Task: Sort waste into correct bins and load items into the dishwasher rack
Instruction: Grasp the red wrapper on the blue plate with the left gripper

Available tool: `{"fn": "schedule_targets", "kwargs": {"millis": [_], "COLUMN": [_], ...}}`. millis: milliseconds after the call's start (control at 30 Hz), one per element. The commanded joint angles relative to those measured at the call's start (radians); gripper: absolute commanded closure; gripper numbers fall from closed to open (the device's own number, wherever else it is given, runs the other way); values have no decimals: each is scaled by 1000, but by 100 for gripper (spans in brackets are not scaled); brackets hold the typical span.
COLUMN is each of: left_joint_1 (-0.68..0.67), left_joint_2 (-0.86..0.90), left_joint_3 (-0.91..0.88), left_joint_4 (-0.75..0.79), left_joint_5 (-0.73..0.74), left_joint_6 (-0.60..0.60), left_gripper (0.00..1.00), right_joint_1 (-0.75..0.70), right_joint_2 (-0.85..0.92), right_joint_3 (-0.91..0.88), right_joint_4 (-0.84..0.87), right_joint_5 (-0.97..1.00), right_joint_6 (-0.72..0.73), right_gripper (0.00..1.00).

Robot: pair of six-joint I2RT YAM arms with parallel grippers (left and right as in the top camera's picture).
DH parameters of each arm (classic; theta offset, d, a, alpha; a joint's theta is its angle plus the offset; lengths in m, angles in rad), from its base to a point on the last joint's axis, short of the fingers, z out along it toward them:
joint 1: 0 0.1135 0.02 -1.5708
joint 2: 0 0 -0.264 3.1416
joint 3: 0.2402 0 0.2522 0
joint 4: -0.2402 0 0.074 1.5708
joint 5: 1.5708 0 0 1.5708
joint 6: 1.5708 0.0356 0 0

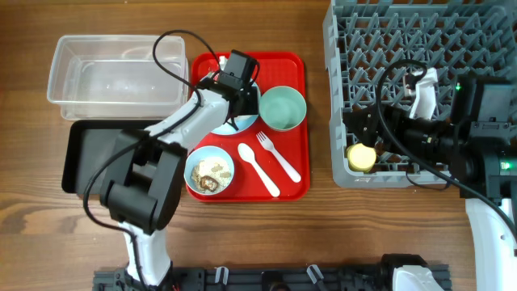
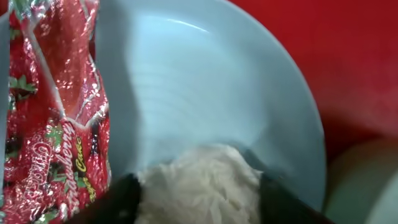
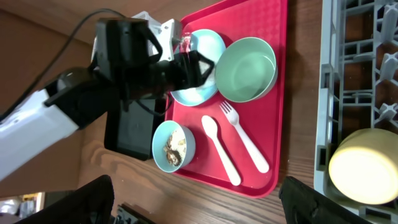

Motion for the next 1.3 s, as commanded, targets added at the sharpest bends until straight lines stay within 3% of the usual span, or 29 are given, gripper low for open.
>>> {"fn": "schedule_targets", "kwargs": {"millis": [0,33,100,233,500,733,767,833,867,900,1000,1133,1267], "left_joint_1": [20,22,27,50,173,331,356,378,383,384,376,314,198], "left_joint_2": [5,1,-14,-90,-314,-322,-301,-268,-255,-253,-279,-311,-269], "left_joint_3": [-4,-4,4,47,75,74,74,74,74,75,91,108,102], "left_joint_4": [12,15,11,-24,-76,-64,-60,-49,-40,-35,-30,-37,-101], "left_joint_5": [51,71,119,243,236,-79,-101,-95,-96,-96,-45,168,100], "left_joint_6": [-55,-55,-55,-87,-113,-95,-95,-95,-93,-87,-82,39,151], "left_gripper": [73,84,96,96,96,96,92,57,34,27,25,29,30], "right_joint_1": [-2,-2,-2,-2,-2,-2,-2,-2,-2,-2,-2,-2,-2], "right_joint_2": [-2,-2,-2,-2,-2,-2,-2,-2,-2,-2,-2,-2,-2], "right_joint_3": [11,11,11,11,11,11,11,11,11,11,11,11,11], "right_joint_4": [-3,-2,1,0,-3,-5,-6,-6,-6,-7,-11,-12,-14], "right_joint_5": [-22,-19,-18,-10,0,0,0,0,0,0,0,4,24], "right_joint_6": [-17,-16,-17,-16,-16,-14,-13,-12,-12,-12,-16,-17,-17], "right_gripper": [13,13,13,13,13,13,13,13,13,13,12,12,12]}}
